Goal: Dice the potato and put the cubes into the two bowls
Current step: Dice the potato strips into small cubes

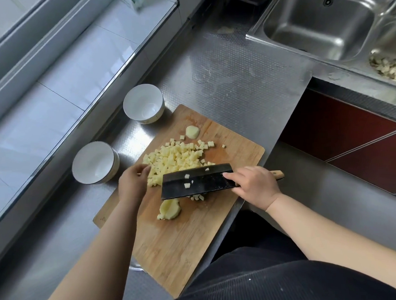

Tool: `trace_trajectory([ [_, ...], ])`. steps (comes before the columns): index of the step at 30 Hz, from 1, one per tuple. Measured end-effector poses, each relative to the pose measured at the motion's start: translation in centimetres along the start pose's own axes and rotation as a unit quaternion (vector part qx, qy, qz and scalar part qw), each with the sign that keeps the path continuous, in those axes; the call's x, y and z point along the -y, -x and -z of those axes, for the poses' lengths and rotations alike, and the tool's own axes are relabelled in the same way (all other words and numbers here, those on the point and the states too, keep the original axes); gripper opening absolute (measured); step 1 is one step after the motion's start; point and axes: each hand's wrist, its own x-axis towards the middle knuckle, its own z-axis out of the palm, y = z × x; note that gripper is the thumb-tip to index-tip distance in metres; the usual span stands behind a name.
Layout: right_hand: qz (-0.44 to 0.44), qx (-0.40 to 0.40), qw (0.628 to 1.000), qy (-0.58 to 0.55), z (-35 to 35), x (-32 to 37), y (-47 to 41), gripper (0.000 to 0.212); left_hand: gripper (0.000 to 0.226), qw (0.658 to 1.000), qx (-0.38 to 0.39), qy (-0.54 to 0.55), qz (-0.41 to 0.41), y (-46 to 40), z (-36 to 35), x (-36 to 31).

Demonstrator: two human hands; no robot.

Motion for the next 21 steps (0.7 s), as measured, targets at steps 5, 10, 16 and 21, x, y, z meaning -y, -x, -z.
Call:
trace_trajectory([
  [5, -0.11, -0.038, 0.993, -0.034, 0.1, 1.0, -0.4, 0.031, 0.017, 0.999, -0.003, -0.008, -0.035, 3.4, -1.3, 2.9],
  [10, -0.168, -0.019, 0.984, -0.052, 0.9, 2.8, -1.3, 0.029, 0.006, 0.983, 0.064, -0.076, -0.153, 6.9, -3.5, 3.5],
  [16, -0.198, 0.077, 0.972, -0.102, 1.9, 5.4, -1.9, 0.034, 0.014, 0.974, 0.04, -0.16, -0.157, 7.9, -4.2, 5.2],
  [21, -0.213, 0.158, 0.955, -0.133, 2.8, 7.1, -1.8, 0.032, 0.054, 0.975, 0.045, -0.177, -0.123, 7.9, -4.3, 5.4],
])
